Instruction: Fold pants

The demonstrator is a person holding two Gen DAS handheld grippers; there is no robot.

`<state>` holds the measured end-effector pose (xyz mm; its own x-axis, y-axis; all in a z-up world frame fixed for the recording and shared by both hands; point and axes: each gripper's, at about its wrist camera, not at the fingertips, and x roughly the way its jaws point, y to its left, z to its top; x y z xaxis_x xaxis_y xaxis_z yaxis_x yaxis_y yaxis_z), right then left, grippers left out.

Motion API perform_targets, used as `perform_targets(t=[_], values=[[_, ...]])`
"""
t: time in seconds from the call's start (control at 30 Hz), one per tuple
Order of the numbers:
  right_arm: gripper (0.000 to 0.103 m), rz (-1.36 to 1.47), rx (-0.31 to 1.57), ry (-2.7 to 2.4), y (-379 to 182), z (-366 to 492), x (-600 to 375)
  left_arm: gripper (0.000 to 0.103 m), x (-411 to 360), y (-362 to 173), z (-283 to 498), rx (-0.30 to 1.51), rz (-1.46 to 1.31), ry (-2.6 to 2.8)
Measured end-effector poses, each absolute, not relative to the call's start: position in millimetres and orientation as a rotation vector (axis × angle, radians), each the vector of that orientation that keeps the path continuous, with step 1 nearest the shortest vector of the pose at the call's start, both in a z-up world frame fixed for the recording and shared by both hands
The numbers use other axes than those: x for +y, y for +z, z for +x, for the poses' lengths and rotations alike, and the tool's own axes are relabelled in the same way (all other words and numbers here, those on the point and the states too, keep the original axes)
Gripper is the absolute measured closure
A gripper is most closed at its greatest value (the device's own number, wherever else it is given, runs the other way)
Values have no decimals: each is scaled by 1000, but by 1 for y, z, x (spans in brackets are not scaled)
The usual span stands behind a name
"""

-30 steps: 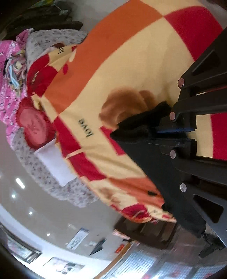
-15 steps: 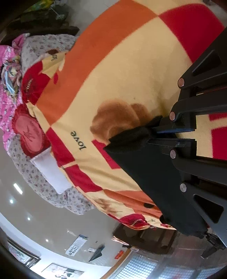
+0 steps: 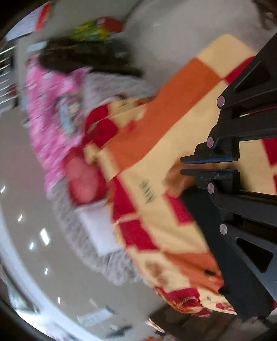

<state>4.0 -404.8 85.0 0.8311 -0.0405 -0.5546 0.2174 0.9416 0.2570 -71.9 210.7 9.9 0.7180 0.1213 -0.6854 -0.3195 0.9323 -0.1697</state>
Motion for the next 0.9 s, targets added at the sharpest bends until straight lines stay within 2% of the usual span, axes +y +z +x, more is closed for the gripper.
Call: perform_targets(t=[0.1, 0.23, 0.37, 0.47, 0.57, 0.63, 0.9], values=[[100, 150, 547, 142, 102, 7, -334, 74, 210, 21, -83, 635, -236, 389], [100, -16, 634, 503, 95, 25, -223, 74, 160, 43, -93, 522, -97, 178], [100, -138, 707, 709, 74, 51, -134, 74, 116, 21, -73, 639, 86, -30], [100, -244, 791, 727, 49, 74, -88, 73, 125, -1, -52, 724, 63, -2], [100, -414, 855, 597, 17, 102, -70, 68, 137, -4, -41, 702, 12, 7], [100, -362, 839, 581, 13, 115, -80, 65, 139, -7, -33, 687, 10, 16], [100, -244, 873, 451, 31, 120, -79, 65, 140, -6, -44, 674, -14, 10]])
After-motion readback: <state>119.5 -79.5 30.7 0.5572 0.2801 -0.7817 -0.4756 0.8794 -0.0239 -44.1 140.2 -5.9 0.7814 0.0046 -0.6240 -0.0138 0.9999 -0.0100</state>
